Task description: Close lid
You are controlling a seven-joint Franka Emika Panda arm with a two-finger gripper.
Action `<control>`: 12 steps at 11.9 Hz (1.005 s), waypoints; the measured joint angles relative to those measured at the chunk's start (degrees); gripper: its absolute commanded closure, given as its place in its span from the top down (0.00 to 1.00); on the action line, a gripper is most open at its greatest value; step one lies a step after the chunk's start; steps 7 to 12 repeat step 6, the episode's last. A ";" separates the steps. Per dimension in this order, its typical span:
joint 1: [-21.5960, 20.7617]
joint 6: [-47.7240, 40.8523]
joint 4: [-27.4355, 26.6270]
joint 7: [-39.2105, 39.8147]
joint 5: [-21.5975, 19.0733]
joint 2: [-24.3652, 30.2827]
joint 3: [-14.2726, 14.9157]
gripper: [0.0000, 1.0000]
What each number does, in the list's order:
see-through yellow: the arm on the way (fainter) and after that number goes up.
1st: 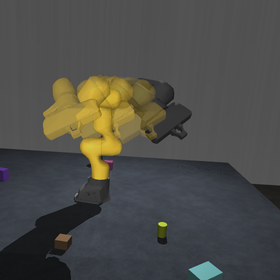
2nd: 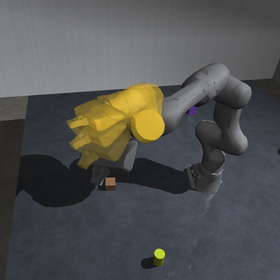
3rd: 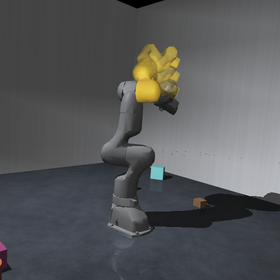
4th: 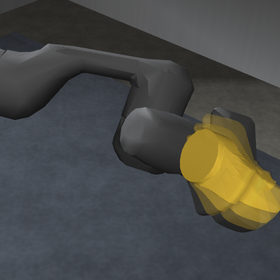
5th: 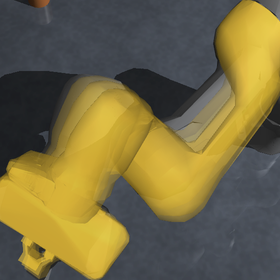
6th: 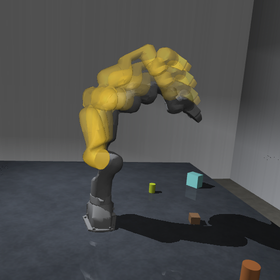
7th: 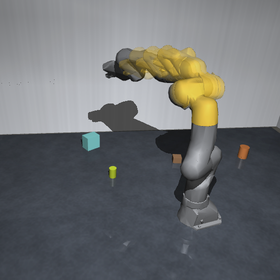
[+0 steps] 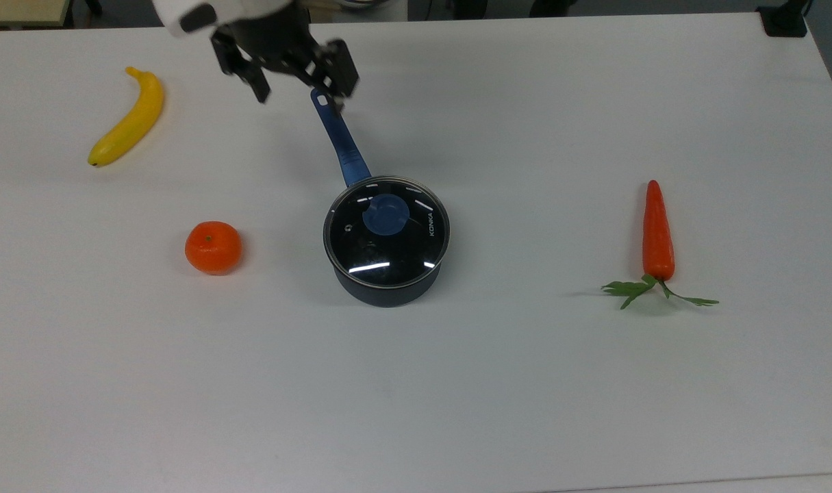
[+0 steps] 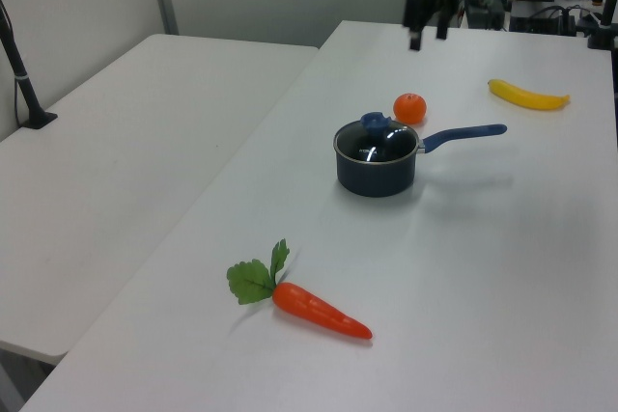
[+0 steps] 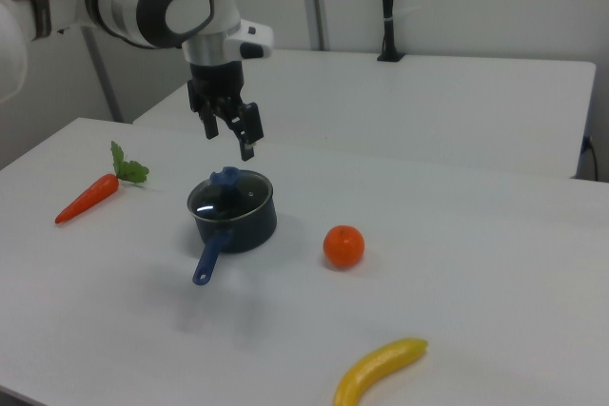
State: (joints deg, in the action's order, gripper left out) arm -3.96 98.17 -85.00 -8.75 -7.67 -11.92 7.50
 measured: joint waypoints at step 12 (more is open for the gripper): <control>9.02 -1.52 -8.44 8.26 3.70 10.25 -4.70 1.00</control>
